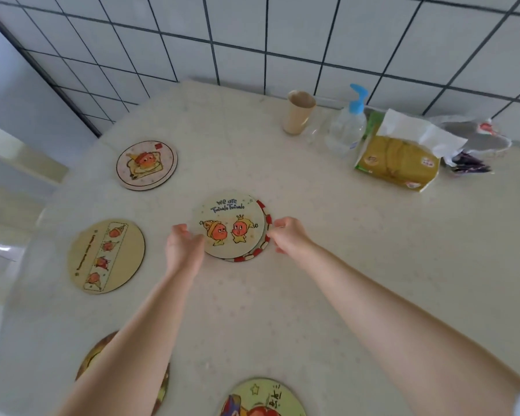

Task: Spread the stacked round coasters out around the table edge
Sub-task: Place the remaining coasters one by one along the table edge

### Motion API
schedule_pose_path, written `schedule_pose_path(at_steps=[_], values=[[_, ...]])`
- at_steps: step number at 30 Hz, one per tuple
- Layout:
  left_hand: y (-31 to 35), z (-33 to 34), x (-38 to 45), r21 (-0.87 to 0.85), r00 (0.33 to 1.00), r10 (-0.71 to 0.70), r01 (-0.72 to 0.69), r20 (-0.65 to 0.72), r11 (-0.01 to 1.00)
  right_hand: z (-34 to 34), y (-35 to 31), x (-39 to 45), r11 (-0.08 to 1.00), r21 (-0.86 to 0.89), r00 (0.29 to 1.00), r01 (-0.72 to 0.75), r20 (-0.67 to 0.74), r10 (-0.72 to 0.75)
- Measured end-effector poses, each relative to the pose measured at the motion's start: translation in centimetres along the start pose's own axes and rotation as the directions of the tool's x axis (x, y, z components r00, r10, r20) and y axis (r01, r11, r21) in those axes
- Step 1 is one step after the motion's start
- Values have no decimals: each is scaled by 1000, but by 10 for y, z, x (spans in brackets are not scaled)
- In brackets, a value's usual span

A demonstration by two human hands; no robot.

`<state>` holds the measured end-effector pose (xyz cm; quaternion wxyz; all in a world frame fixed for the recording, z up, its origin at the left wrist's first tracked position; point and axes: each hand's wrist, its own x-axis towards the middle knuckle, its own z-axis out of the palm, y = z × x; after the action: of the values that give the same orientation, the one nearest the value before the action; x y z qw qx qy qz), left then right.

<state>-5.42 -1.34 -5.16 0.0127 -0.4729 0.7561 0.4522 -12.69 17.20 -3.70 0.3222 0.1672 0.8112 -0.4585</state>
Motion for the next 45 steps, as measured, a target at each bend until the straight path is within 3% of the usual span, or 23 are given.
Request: schedule_pose_path(at_steps=[6, 13, 17, 22, 26, 32, 35, 40, 45], values=[[7, 17, 4, -252, 980, -193, 201, 58, 946, 14, -13, 4, 999, -29, 999, 13, -33, -14], [11, 12, -1, -373, 980, -142, 184, 137, 910, 19, -15, 9, 1000, -14, 999, -28, 40, 28], [17, 9, -3, -360, 964, -176, 240, 201, 901, 17, -15, 12, 1000, 10, 1000, -16, 5, 16], [19, 8, -3, -316, 962, -220, 262, 162, 912, 21, -26, 10, 997, 77, 999, 17, 34, -20], [22, 9, -3, -352, 954, -254, 295, 159, 888, 24, -26, 12, 995, 95, 999, 31, -42, -27], [19, 15, -6, -384, 971, -198, 234, 133, 893, 23, -21, 16, 987, 158, 999, 29, 19, -33], [14, 16, -10, -412, 975, -187, 221, 122, 884, 19, -17, 15, 985, 155, 998, 69, -20, -67], [-2, 7, -12, -478, 956, -238, 291, 170, 829, 22, -7, 10, 991, 122, 998, 62, -7, -61], [-6, 3, -34, -527, 951, -207, 301, 230, 795, 11, 1, 1, 982, 113, 988, 152, -5, -152]])
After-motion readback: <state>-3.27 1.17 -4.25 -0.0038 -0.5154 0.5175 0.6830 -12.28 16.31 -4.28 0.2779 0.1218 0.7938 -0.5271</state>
